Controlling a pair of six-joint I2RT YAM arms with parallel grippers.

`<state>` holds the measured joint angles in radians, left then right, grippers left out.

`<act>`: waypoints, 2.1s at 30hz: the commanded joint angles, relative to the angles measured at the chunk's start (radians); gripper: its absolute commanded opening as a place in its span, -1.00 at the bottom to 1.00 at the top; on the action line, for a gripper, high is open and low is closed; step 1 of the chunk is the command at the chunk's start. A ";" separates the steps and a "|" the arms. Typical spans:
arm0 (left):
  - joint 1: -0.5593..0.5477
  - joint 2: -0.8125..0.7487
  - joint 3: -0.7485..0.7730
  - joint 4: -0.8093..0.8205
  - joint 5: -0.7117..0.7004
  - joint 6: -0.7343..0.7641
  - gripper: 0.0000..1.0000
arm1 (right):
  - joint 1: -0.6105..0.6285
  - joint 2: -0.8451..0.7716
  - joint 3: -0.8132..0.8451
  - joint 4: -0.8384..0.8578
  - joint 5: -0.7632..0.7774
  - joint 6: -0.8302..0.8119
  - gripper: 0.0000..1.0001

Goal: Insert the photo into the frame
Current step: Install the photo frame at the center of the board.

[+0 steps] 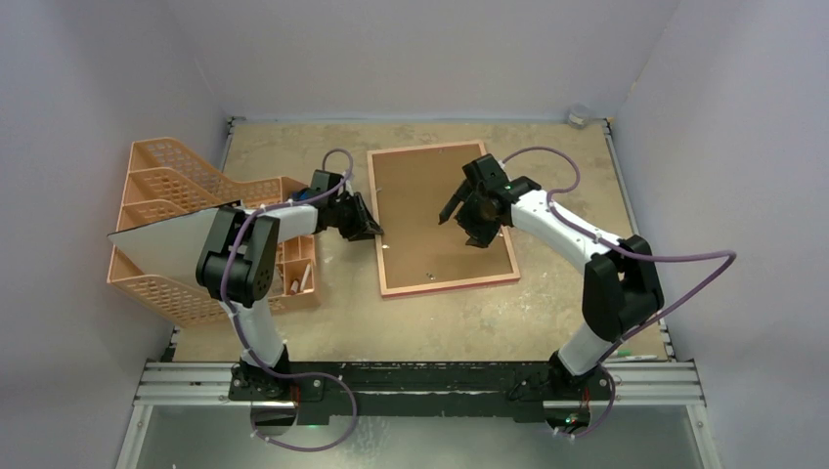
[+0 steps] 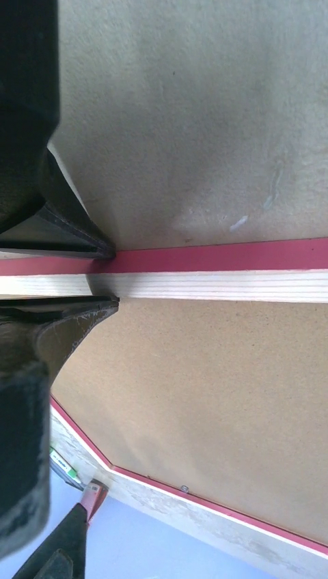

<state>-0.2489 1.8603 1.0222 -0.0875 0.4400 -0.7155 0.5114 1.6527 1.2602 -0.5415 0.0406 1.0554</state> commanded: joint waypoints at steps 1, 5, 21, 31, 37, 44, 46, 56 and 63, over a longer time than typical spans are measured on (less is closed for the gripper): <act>-0.028 -0.044 -0.029 0.073 0.040 -0.011 -0.59 | 0.000 -0.068 0.010 -0.159 -0.034 0.280 0.60; -0.031 -0.051 -0.033 0.047 -0.015 -0.019 -0.59 | 0.001 -0.121 -0.119 -0.116 -0.131 0.491 0.57; -0.032 -0.098 -0.020 -0.060 -0.077 0.047 -0.47 | 0.119 -0.042 -0.241 -0.090 -0.268 0.764 0.65; -0.032 -0.080 -0.009 -0.071 -0.057 0.051 -0.35 | 0.126 0.023 -0.267 -0.068 -0.243 0.811 0.68; -0.032 -0.075 -0.007 -0.071 -0.052 0.053 -0.35 | 0.126 0.063 -0.264 -0.042 -0.250 0.822 0.65; -0.032 -0.075 -0.007 -0.070 -0.052 0.054 -0.35 | 0.119 0.085 -0.254 -0.043 -0.238 0.814 0.56; -0.032 -0.075 -0.007 -0.070 -0.052 0.054 -0.35 | 0.119 0.088 -0.258 -0.046 -0.241 0.811 0.53; -0.031 -0.073 -0.008 -0.068 -0.053 0.053 -0.36 | 0.119 0.125 -0.255 -0.035 -0.252 0.767 0.37; -0.032 -0.069 -0.007 -0.069 -0.054 0.054 -0.36 | 0.119 0.127 -0.282 -0.005 -0.264 0.733 0.17</act>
<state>-0.2783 1.8095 0.9993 -0.1551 0.3771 -0.6868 0.6273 1.7508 1.0019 -0.5133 -0.2276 1.8126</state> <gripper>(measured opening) 0.321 0.619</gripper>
